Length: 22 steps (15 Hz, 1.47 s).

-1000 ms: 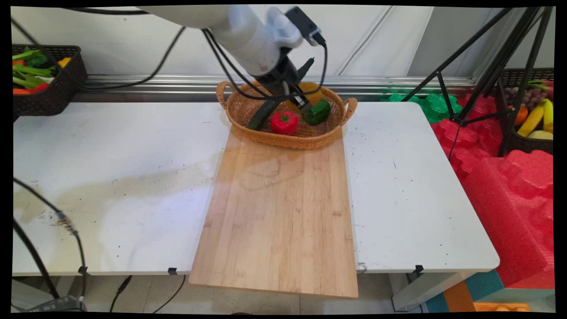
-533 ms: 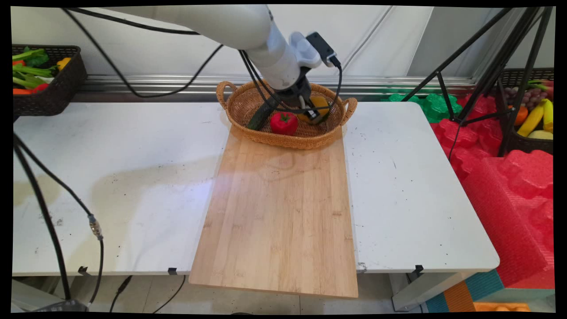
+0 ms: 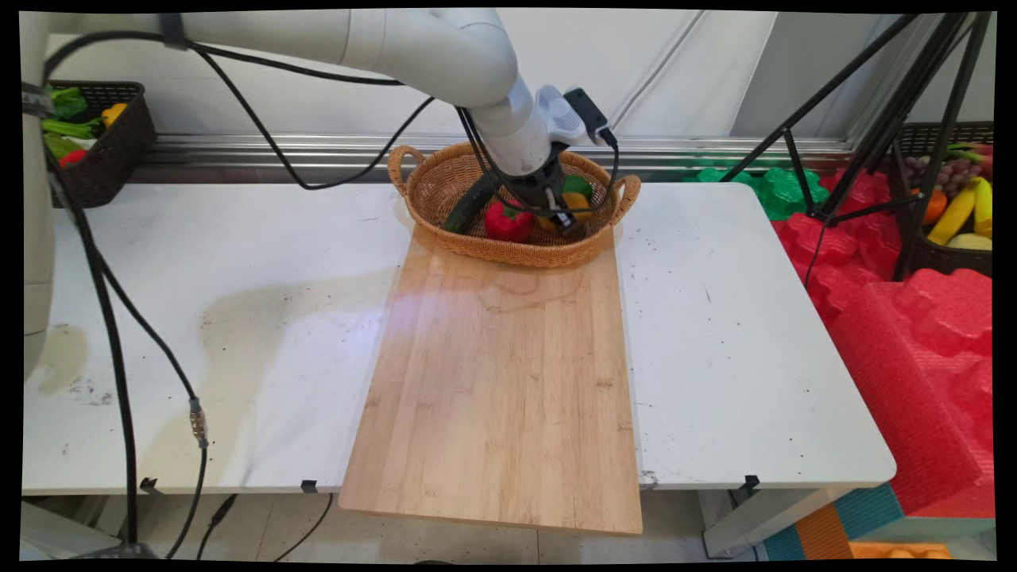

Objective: Place the picked object in the vegetable basket

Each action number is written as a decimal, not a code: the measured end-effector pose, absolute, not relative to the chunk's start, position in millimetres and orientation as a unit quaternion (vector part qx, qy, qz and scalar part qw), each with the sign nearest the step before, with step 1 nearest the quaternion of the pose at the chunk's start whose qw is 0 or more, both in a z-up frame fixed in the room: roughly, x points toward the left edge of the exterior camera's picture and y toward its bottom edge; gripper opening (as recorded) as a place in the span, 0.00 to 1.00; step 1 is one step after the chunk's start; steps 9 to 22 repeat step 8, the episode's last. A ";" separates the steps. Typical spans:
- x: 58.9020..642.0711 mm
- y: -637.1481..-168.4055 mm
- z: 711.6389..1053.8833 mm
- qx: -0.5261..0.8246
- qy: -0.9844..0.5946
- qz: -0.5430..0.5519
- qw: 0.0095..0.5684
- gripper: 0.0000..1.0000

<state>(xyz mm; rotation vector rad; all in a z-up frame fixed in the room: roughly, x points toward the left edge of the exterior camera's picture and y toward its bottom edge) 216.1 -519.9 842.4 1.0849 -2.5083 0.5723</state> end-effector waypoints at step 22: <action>217.9 -529.3 830.6 0.371 -0.896 0.188 0.155 1.00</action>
